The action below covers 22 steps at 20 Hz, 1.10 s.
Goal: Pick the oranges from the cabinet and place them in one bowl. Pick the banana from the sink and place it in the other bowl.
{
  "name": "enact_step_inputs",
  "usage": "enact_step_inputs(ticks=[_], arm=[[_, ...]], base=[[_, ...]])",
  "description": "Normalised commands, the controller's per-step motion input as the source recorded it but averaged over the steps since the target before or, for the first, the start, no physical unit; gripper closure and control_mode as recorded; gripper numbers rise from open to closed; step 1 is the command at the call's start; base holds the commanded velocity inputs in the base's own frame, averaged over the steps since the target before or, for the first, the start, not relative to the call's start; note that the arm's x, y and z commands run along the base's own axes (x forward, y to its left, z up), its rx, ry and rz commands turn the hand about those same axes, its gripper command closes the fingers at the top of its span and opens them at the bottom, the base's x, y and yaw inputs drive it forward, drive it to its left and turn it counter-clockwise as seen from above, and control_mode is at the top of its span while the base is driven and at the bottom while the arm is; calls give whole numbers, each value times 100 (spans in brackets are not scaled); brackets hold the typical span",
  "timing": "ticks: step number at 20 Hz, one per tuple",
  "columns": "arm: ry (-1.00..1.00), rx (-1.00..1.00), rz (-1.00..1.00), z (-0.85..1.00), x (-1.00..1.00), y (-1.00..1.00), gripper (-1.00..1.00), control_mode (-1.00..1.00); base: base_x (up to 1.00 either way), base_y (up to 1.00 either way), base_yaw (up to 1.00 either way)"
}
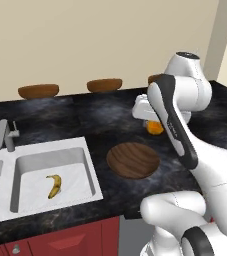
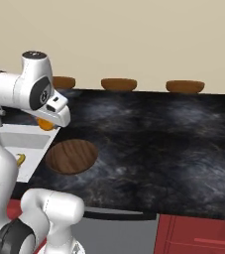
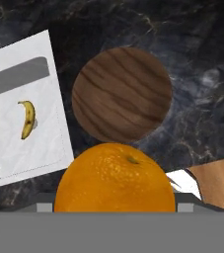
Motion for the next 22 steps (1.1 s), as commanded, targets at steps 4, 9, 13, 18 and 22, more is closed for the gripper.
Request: enact_step_inputs(ticks=[4, 9, 13, 18, 22], arm=[[-6, -16, 0, -51, 45, 1, 100, -100], [-3, -8, 0, -45, 45, 0, 100, -100], [3, 1, 3, -43, 36, -2, 100, -100], [-2, -5, 1, -39, 32, -3, 100, -100], [0, -6, 0, -39, 29, -12, 100, -100]], base=[[0, 0, 0], [0, 0, 0], [0, 0, 0], [0, 0, 0], [0, 0, 0]])
